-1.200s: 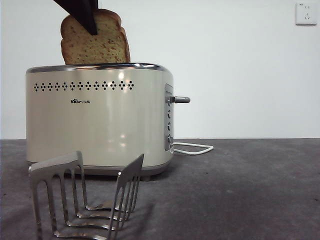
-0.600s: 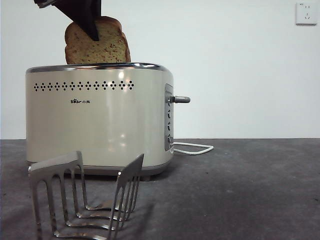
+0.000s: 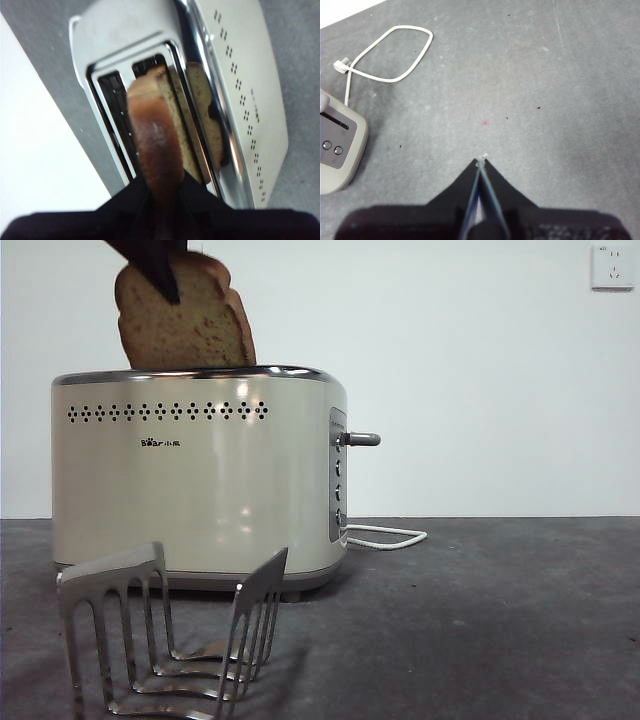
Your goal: Pick up a slice of bread from the rack,put the bread on the toaster,press the button
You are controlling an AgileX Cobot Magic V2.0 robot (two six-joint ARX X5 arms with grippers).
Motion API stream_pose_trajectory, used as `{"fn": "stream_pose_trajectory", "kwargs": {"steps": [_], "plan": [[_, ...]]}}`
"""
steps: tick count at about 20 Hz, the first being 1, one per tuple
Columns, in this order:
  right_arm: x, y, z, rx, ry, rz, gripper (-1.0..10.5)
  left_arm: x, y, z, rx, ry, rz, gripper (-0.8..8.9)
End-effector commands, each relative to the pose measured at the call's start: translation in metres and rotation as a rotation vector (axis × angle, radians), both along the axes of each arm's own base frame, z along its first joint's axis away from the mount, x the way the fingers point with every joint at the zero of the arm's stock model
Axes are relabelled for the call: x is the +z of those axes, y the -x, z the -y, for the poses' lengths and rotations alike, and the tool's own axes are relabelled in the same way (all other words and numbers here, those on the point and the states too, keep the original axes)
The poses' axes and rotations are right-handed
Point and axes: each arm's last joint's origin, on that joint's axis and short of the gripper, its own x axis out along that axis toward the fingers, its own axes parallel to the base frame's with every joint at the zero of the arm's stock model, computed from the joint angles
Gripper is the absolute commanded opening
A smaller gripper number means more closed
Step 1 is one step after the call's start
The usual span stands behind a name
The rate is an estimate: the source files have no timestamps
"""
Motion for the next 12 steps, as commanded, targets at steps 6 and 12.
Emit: {"fn": "stream_pose_trajectory", "kwargs": {"steps": [6, 12], "plan": [[0.0018, 0.0001, -0.0001, 0.007, 0.004, 0.009, 0.0, -0.0021, 0.0023, -0.0005, -0.045, -0.019, 0.002, -0.08], [0.0018, 0.0001, -0.0001, 0.007, 0.005, 0.009, 0.0, 0.0008, -0.0020, 0.0007, 0.052, 0.136, -0.012, 2.84]]}}
